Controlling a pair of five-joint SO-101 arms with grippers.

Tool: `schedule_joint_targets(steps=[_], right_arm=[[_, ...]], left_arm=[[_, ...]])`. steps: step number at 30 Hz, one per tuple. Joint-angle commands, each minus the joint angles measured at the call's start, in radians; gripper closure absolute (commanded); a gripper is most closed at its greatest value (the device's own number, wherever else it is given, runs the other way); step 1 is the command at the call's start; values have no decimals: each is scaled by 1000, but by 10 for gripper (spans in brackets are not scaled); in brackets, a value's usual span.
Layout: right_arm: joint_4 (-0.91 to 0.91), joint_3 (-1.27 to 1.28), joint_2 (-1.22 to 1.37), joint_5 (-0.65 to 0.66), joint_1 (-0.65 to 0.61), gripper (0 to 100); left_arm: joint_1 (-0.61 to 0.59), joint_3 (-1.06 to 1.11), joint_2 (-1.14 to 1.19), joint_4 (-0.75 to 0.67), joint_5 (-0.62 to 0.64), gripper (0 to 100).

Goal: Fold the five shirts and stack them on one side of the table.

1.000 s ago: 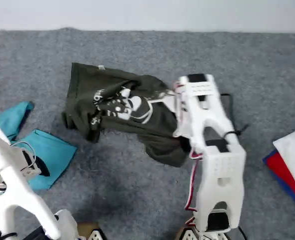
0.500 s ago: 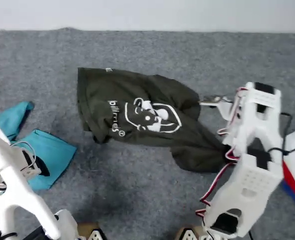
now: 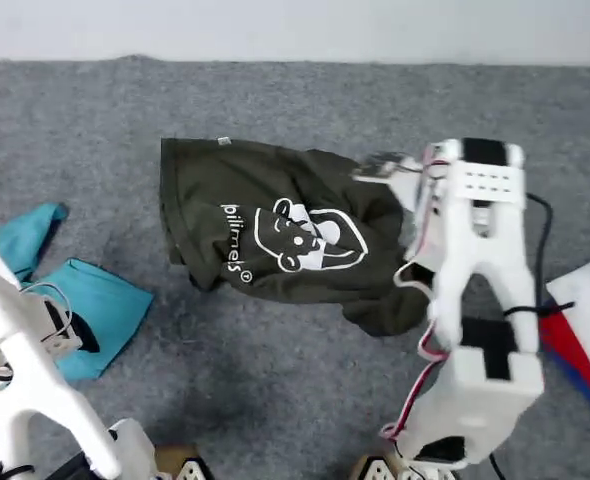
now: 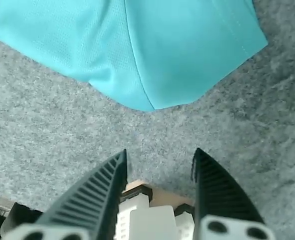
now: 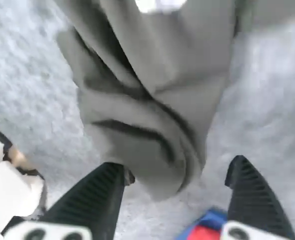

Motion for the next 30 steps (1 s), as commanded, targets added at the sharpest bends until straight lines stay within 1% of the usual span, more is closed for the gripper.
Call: schedule_joint_targets(steps=[1,4,6,8,12,17,20,23,27,29,30], right_arm=[[39,-44,-134,-15,-91,690],[35,-48,-176,-15,-120,690],[-12,-49,-177,-17,-107,690],[-79,-49,-159,-25,-61,690],[-185,-51,-105,-89,53,690],[-229,-51,-90,-133,168,689],[-208,-52,-94,-140,206,689],[-170,-80,-114,-138,211,689],[-143,-138,-162,-137,180,690],[-61,-143,-180,-123,119,690],[27,-143,-180,-80,65,690]], left_arm=[[3,-1,-25,-5,-12,798],[3,-1,-25,-5,-12,798],[3,-1,-25,-5,-12,798],[3,-1,-25,-5,-12,798],[3,-1,-25,-3,-12,798],[3,-1,-25,-2,-12,798],[3,1,-25,-2,-12,798],[3,2,-25,-2,-12,798],[3,2,-25,-2,-12,798],[3,2,-25,-2,-12,798],[3,2,-25,-2,-12,798]])
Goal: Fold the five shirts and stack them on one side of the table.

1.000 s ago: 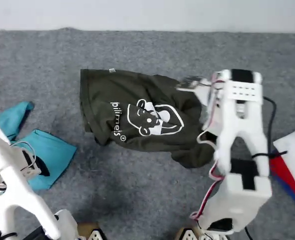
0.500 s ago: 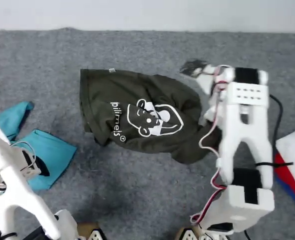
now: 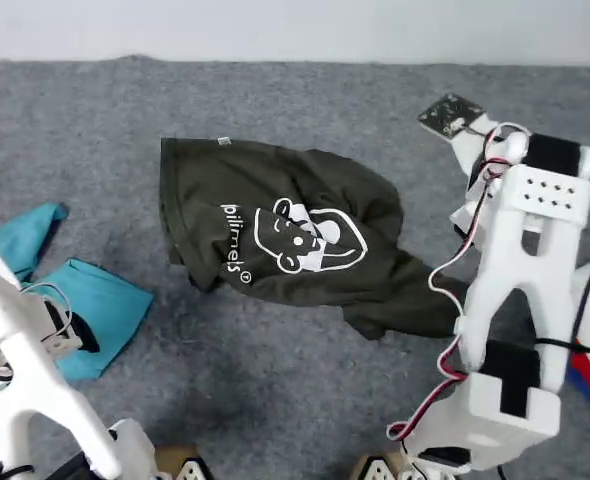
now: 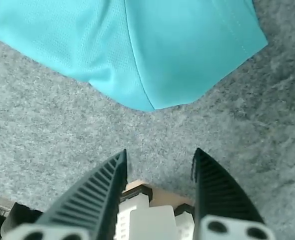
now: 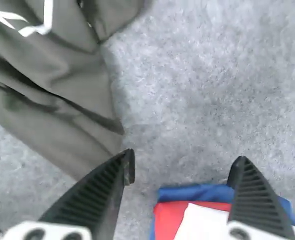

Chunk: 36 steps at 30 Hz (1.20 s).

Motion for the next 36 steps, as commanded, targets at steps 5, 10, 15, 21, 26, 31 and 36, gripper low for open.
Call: schedule_joint_targets(steps=[5,10,15,21,26,31,36], right_arm=[[166,193,-147,115,-303,691],[162,562,-203,146,-503,692],[16,755,-205,141,-559,692],[-125,787,-182,138,-542,692],[-297,769,-38,84,-498,692],[-315,609,143,52,-404,692],[-194,351,257,55,-321,692]], left_arm=[[5,4,-25,-3,-12,798],[5,4,-25,-2,-12,798],[5,4,-25,-2,-12,798],[5,4,-25,-2,-12,798],[-2,4,-25,-2,-12,798],[0,4,-29,0,-12,798],[3,4,-26,0,-12,798]])
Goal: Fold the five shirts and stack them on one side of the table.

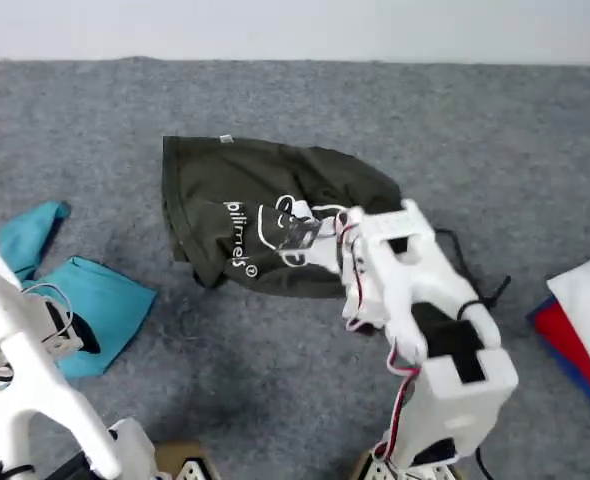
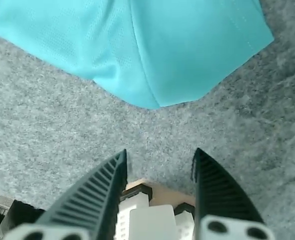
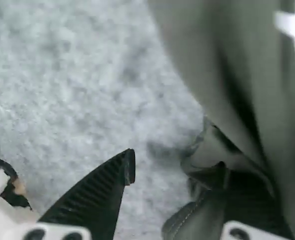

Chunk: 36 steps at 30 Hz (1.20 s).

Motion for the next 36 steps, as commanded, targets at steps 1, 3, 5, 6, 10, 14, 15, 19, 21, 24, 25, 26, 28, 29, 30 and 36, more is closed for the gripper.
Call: schedule_joint_targets(steps=[1,3,5,6,10,14,15,19,21,24,25,26,28,29,30,36], right_arm=[[47,-212,68,-12,85,692],[67,-295,105,-12,104,692],[76,-361,147,-12,116,694],[76,-384,170,-12,122,706],[73,-443,272,-14,128,883],[76,-483,338,-12,134,976],[76,-486,343,-12,134,972],[94,-491,344,-12,134,988],[133,-502,344,-12,133,988],[219,-545,344,-12,131,988],[246,-565,344,-12,133,988],[272,-585,344,-12,133,988],[320,-629,344,-11,134,988],[340,-652,344,-11,134,988],[354,-675,344,-11,134,988],[364,-750,344,-11,134,988]], left_arm=[[2,-2,-26,0,-12,798],[2,-2,-26,0,-12,798],[2,-2,-25,0,-12,798],[2,-2,-25,0,-12,798],[3,-2,-25,0,-12,798],[86,-8,-25,-8,-32,798],[137,-10,-25,-17,-48,798],[341,-10,-25,-97,-54,798],[419,-8,-25,-152,-23,798],[508,-10,-23,-299,126,794],[535,-5,-21,-351,167,793],[569,-1,-17,-402,183,793],[663,7,32,-462,195,793],[709,4,71,-473,201,793],[750,-4,115,-476,216,793],[812,-196,405,-491,322,792]])
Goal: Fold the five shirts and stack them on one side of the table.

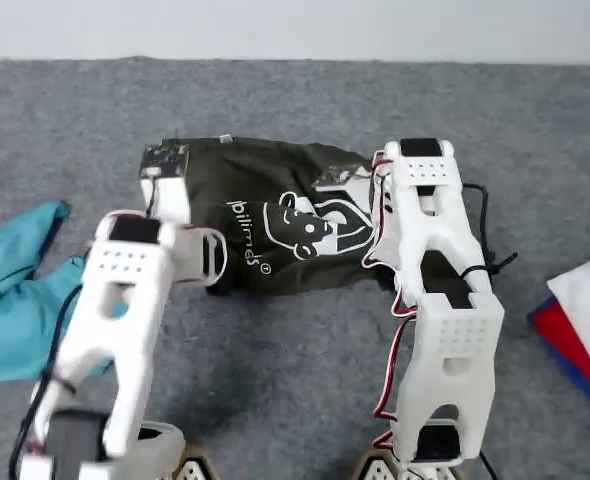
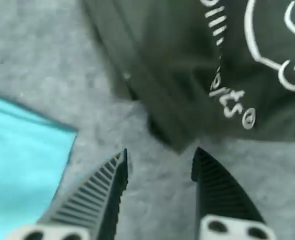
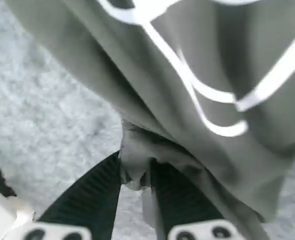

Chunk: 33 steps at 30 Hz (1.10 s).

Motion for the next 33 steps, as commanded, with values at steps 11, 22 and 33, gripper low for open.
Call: schedule_joint_targets(steps=[11,22,33], right_arm=[[19,-57,-5,-3,7,988],[28,-57,-7,11,7,988],[50,-15,-177,18,-5,988]], left_arm=[[25,-490,631,163,63,797],[23,-763,815,249,61,991],[20,-974,829,500,-167,988]])
